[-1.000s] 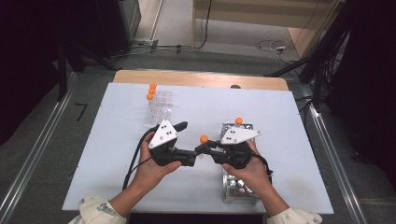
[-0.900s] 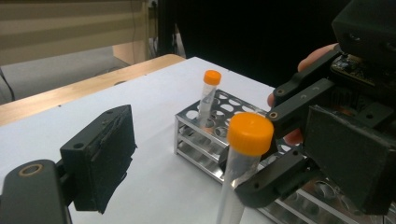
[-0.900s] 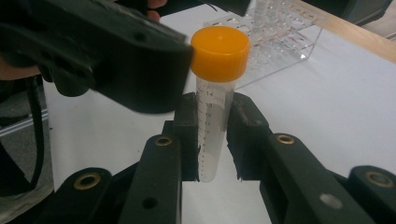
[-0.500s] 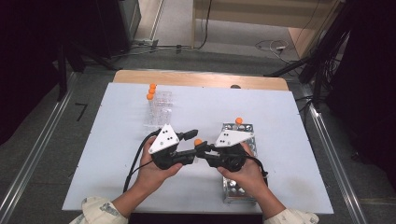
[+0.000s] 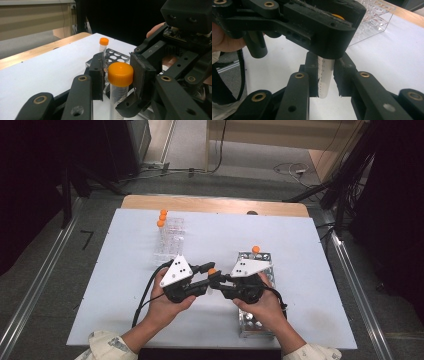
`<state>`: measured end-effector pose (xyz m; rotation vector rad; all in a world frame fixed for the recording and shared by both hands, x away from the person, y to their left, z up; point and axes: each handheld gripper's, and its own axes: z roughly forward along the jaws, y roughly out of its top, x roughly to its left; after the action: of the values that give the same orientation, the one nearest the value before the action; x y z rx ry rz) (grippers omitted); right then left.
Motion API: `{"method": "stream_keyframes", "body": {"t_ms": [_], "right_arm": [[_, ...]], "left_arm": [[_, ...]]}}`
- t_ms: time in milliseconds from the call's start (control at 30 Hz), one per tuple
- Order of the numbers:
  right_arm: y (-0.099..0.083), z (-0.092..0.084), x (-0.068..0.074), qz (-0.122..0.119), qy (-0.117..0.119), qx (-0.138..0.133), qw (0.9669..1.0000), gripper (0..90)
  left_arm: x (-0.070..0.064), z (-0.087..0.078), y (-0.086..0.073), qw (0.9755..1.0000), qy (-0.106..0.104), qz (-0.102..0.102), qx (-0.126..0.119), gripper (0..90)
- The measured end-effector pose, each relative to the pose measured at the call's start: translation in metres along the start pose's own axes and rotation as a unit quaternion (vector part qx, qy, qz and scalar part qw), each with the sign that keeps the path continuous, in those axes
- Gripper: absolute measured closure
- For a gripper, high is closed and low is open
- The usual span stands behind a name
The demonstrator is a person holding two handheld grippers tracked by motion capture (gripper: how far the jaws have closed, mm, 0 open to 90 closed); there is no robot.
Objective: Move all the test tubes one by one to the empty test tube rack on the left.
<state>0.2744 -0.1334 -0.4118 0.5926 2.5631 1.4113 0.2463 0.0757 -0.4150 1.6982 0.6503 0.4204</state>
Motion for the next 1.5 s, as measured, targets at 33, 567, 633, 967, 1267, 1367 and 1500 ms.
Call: {"method": "stream_keyframes", "body": {"t_ms": [33,567,633,967,1267,1367,1500], "right_arm": [[0.0,0.0,0.0,-0.001,0.0,0.0,1.0,72.5],[0.002,-0.003,0.002,0.0,-0.01,-0.011,0.9999,44.7],[0.002,-0.006,0.001,0.004,-0.018,-0.016,0.9997,36.8],[-0.009,-0.025,-0.012,0.005,-0.042,-0.024,0.9988,23.2],[-0.026,-0.047,-0.025,0.027,-0.073,-0.032,0.9965,23.2],[-0.034,-0.054,-0.03,0.039,-0.09,-0.032,0.9946,23.1],[-0.042,-0.062,-0.039,0.057,-0.113,-0.036,0.9913,22.8]], "left_arm": [[0.0,0.0,0.0,1.0,0.0,0.0,0.0,67.4],[0.007,-0.004,0.003,0.9999,0.008,-0.006,-0.004,71.3],[0.011,-0.006,0.004,0.9998,0.016,-0.011,-0.006,71.3],[0.035,-0.015,0.009,0.9985,0.045,-0.031,-0.011,71.3],[0.07,-0.028,0.023,0.995,0.086,-0.046,-0.02,71.3],[0.084,-0.035,0.026,0.9926,0.106,-0.053,-0.024,71.3],[0.1,-0.041,0.029,0.9889,0.134,-0.059,-0.028,71.3]]}}
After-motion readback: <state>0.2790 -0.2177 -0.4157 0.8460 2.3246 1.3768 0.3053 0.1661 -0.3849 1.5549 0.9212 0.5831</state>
